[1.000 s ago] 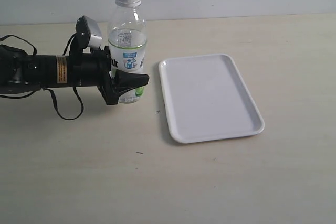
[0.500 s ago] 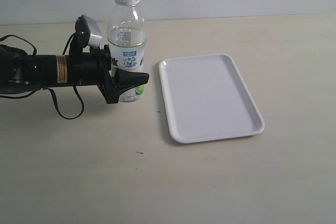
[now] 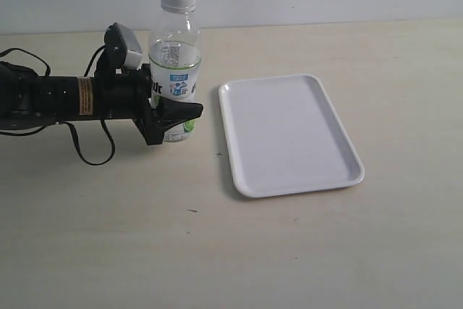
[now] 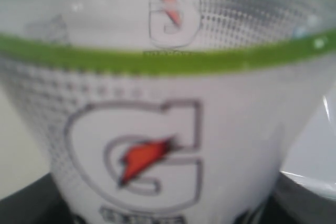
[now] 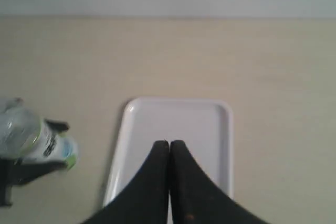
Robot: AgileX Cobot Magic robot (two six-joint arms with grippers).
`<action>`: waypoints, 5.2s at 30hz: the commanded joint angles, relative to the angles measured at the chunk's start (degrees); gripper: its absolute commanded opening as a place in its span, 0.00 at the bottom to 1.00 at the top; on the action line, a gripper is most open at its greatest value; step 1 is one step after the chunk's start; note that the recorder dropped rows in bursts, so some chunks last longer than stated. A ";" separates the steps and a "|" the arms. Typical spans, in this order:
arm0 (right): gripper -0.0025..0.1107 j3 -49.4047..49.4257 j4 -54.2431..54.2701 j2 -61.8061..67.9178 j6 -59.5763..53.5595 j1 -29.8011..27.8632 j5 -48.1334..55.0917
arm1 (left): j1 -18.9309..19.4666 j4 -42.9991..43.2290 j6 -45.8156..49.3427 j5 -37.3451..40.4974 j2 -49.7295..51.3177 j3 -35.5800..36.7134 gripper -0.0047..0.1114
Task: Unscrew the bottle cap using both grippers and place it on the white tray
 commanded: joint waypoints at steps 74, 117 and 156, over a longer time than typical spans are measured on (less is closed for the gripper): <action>0.59 -36.73 10.18 34.89 -9.99 17.69 24.09 | -2.05 2.28 3.51 5.02 -0.41 -0.28 0.04; 0.37 -36.73 3.04 36.66 -10.63 21.05 24.08 | -2.05 3.52 3.51 5.48 -0.41 -0.28 0.04; 0.43 -37.98 2.00 35.96 -10.56 21.05 23.35 | -2.05 3.51 3.39 5.48 -0.41 -0.28 0.04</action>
